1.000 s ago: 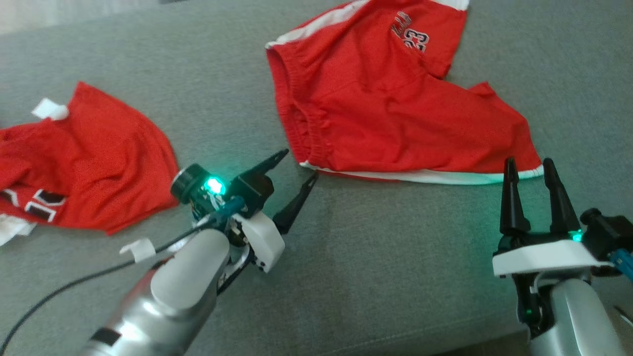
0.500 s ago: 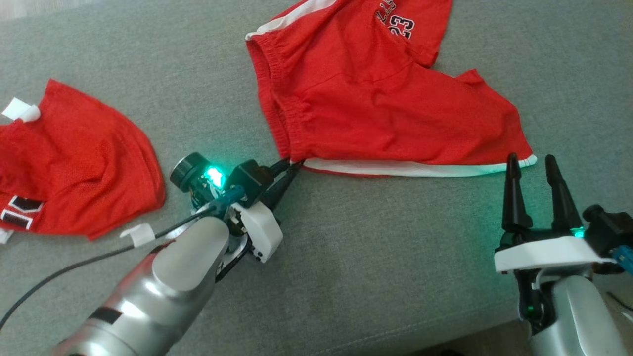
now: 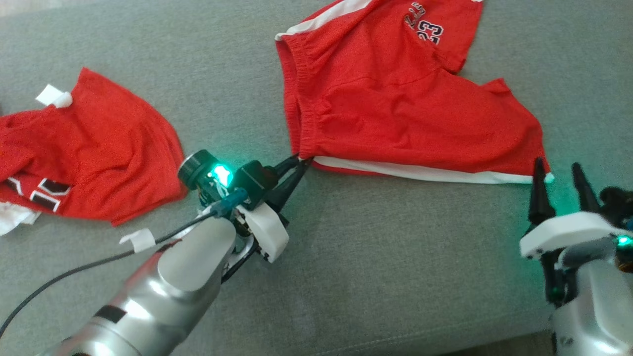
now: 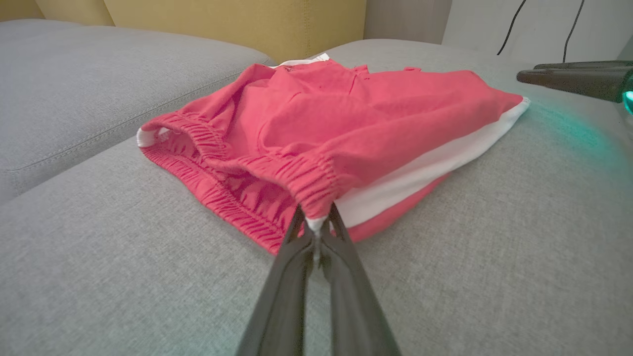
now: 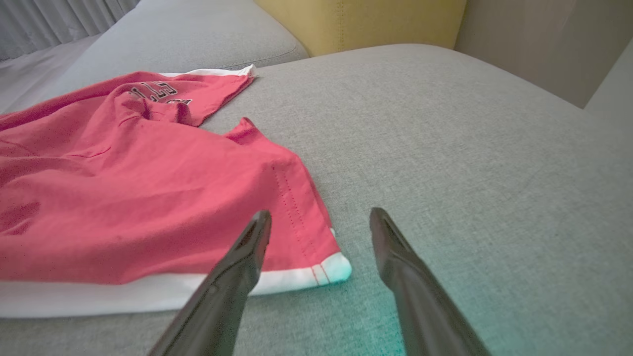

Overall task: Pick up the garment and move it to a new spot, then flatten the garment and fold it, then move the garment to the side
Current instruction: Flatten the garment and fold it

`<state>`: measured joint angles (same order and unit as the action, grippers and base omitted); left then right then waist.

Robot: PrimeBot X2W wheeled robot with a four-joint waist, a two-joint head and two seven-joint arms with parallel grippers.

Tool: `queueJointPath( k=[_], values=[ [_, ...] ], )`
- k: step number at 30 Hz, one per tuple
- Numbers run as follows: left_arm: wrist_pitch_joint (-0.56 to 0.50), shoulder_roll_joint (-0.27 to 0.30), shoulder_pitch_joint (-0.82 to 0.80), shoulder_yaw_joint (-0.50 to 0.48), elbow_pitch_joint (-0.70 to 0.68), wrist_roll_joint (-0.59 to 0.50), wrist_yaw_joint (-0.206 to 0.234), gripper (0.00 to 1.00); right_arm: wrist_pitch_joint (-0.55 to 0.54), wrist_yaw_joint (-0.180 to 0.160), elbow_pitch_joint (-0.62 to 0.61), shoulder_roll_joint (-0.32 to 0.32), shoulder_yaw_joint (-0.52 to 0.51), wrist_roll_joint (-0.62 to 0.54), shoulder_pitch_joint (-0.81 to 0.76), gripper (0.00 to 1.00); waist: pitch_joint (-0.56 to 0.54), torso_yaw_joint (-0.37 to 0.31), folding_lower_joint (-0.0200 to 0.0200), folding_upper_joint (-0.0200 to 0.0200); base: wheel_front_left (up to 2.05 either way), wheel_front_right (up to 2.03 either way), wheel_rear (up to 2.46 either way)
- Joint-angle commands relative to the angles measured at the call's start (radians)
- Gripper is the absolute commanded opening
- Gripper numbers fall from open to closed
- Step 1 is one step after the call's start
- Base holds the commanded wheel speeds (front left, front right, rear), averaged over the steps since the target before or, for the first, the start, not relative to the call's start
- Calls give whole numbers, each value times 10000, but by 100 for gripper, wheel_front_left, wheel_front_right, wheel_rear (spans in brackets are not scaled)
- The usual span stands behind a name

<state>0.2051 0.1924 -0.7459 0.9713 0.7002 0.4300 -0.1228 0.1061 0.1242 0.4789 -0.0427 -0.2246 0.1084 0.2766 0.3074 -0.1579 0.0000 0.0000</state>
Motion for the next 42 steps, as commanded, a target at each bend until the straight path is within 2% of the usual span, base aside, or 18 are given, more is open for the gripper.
queueJointPath(
  k=[1,7,18,19,21,25,31,35,42],
  values=[
    [88,129,-119,-223,-299,-48,65,0,-51,65,-194,-76,40,-108,296,100,8,66,0,0,0,0,0],
    [62,68,-29,-136,-652,-16,175,0,-720,65,503,-76,-688,-626,637,100,37,234,0,0,0,0,0],
    [21,108,-30,-80,-856,100,254,0,-1454,65,1096,-76,-248,-884,647,99,-38,242,0,0,0,0,0],
    [20,112,-36,-78,-862,113,258,0,-1578,65,1121,-76,-134,-880,631,72,-47,249,0,0,0,0,0],
    [18,124,-44,-78,-863,140,268,0,-1760,65,1095,-76,105,-881,589,0,-70,257,0,0,0,0,0],
    [15,170,-23,-93,-810,222,287,0,-1741,65,765,-76,355,-798,552,0,-180,247,0,0,0,0,0],
    [82,358,-36,-328,-818,469,352,0,-1004,65,-240,-76,845,-482,717,0,-683,176,0,0,0,0,0],
    [59,556,-260,-486,-937,601,306,0,-882,65,-724,-76,1115,-196,935,0,-1089,153,0,0,0,0,0],
    [-549,1092,-1491,-782,-1167,989,76,0,-1046,65,-1684,-240,2088,-9,2175,0,-2177,109,0,0,0,0,0]
  ],
)
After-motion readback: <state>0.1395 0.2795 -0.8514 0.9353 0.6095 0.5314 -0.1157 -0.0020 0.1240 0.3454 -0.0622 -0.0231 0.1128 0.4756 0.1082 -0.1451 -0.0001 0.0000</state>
